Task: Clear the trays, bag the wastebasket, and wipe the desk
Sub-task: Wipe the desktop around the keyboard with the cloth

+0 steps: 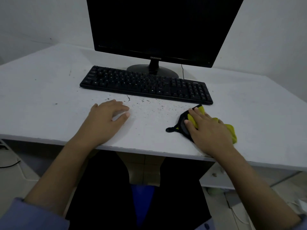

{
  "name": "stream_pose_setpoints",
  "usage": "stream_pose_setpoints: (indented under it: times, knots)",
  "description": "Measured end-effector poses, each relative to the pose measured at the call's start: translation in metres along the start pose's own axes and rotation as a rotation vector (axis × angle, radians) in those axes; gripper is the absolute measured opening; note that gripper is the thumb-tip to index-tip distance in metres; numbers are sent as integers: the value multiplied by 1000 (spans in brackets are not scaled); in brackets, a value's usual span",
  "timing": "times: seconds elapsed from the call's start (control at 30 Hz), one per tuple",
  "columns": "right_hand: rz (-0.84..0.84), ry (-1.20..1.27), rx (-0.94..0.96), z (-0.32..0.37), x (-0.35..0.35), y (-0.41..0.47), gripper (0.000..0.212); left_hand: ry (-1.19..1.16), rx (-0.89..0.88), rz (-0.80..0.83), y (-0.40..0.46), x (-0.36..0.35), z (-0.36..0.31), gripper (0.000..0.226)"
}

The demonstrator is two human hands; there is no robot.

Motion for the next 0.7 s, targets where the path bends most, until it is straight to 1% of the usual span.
stream_pose_setpoints:
  times: [0.13, 0.27, 0.37, 0.53, 0.6, 0.67, 0.7]
  knots:
    - [-15, -16, -132, -42, 9, 16, 59, -13, -7, -18, 0, 0, 1, 32]
    - [-61, -16, -288, -86, 17, 7, 60, 8, -16, -23, -1, 1, -1, 31]
    - [-75, -29, -320, -94, 19, -8, 58, 35, -22, -10, 0, 0, -3, 32]
    - [-23, 0, -230, -67, 27, -28, 53, 85, -51, 5, 2, -4, -15, 31]
    - [-21, 22, -166, -45, 30, -39, 50, -21, -77, 2, 2, -4, -31, 27]
    - [-37, 37, -39, -12, 30, -50, 47, -221, -119, 31, 2, -7, -57, 24]
    - [-30, 55, 45, 5, 28, -55, 47, -285, -150, 59, 3, -11, -72, 23]
Point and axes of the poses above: each hand's wrist, its own y-axis towards the middle knuckle, its own x-axis out of the back of the hand, z = x × y, the point moved 7 cm from there along y, towards the middle knuckle, and after that the axes turned 8 degrees about y, right-handed, at the moved point
